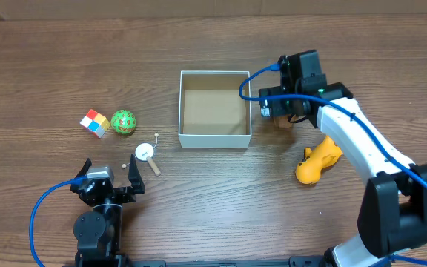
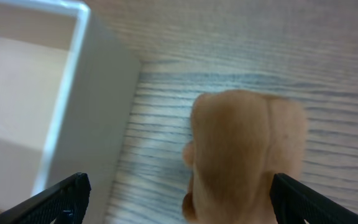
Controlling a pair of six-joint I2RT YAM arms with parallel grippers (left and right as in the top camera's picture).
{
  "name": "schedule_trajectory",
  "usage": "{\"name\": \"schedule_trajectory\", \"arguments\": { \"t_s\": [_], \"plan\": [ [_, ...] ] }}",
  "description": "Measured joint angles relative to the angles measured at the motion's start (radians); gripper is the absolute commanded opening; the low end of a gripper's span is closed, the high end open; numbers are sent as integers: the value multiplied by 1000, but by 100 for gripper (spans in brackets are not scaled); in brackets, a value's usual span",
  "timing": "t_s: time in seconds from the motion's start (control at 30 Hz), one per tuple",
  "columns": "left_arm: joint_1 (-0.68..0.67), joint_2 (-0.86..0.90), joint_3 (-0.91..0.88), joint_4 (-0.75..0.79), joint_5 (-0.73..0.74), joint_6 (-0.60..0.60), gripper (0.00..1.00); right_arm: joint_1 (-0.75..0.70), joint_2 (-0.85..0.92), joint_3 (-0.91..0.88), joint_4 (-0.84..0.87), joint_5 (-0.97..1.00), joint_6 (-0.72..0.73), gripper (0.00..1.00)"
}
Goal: Pack container
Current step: 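Move the right gripper over the brown plush hamster, then close the right gripper on the brown plush hamster and lift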
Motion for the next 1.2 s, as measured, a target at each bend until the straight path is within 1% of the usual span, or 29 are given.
{"name": "schedule_trajectory", "arguments": {
  "t_s": [0.13,0.43,0.67,0.93,1.07,1.2],
  "plan": [
    [0,0,0,0,0,0,100,-5,35,-16,16,59,1,94],
    [0,0,0,0,0,0,100,-6,35,-16,36,133,13,94],
    [0,0,0,0,0,0,100,-6,35,-14,40,143,23,95],
    [0,0,0,0,0,0,100,-14,35,28,12,144,38,95],
    [0,0,0,0,0,0,100,-37,35,7,52,145,52,95],
    [0,0,0,0,0,0,100,-54,40,-40,93,142,75,84]
  ]
}}
